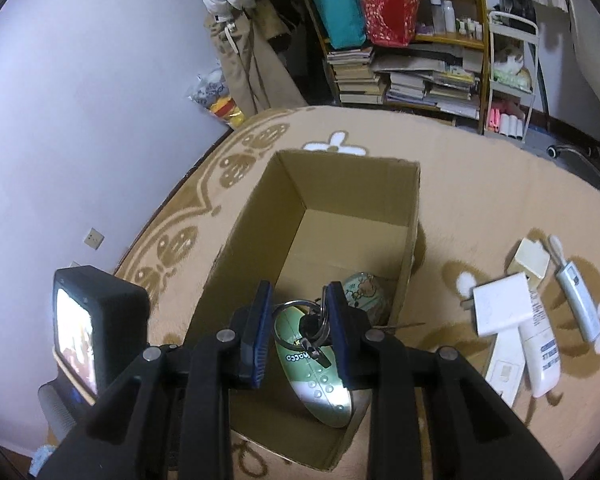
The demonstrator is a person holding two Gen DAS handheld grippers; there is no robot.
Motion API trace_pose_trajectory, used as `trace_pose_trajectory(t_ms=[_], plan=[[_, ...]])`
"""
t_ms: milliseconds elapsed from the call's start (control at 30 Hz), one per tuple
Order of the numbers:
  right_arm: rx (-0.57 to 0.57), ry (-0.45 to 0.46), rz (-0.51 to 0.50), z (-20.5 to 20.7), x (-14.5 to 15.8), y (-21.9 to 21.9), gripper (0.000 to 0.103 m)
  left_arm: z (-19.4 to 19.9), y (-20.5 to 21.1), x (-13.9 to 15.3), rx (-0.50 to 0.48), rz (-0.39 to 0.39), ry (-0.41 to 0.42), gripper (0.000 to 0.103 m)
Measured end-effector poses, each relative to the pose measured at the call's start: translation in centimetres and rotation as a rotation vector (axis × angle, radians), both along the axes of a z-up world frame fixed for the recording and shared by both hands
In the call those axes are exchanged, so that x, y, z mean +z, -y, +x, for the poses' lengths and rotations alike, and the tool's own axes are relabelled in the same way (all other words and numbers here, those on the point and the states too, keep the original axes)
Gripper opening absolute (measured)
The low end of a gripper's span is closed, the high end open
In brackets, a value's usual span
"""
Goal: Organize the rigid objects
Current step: 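Carry the key ring into the box and release it with the right tool, then move the right tool back to the pile and grasp the white charger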
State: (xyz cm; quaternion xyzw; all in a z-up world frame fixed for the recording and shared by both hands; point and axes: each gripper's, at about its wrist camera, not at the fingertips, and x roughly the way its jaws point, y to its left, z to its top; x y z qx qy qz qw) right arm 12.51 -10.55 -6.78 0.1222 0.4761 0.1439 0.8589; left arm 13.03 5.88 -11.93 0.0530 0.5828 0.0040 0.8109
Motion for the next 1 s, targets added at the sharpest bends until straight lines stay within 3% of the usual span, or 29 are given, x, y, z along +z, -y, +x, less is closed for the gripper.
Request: trace_pose_trajectory(t_ms=[167,400,467,533,667,733,800,1000], plan=[[-0.003,-0.022,-0.011,0.4,-0.9,-0.4,0.029,0.0,0.0,0.0,0.001,-0.003,-0.001,0.013],[0.000,0.041,-0.087,-0.5,0.5,-0.9,0.030,-0.1,0.0,-0.1,0.001,-0.003,-0.001,0.013],[-0.005,0.042,-0.089,-0.6,0.8,-0.8,0.043,-0.1,0.0,0.0,0.002,-0.004,-0.001,0.013],[-0.022,0.051,-0.092,-0.8,1.1,-0.3,0.068,-0.1,0.1,0.0,0.002,-0.004,-0.001,0.013],[-0.041,0.057,-0.103,-1.2,1.3,0.8,0.073,-0.1,0.0,0.0,0.001,-0.002,0.000,0.013],[-0.051,0.046,-0.098,-1.1,1.2,1.5,0.085,-0.2,0.0,0.0,0.001,-0.003,0.000,0.013],[-0.078,0.044,-0.096,-1.3,1.1,2.6,0.091,-0.1,0.0,0.0,0.001,-0.004,0.000,0.013],[-0.140,0.018,-0.115,-1.7,0.3,5.6,0.093,-0.2,0.0,0.0,-0.001,-0.001,0.001,0.013]])
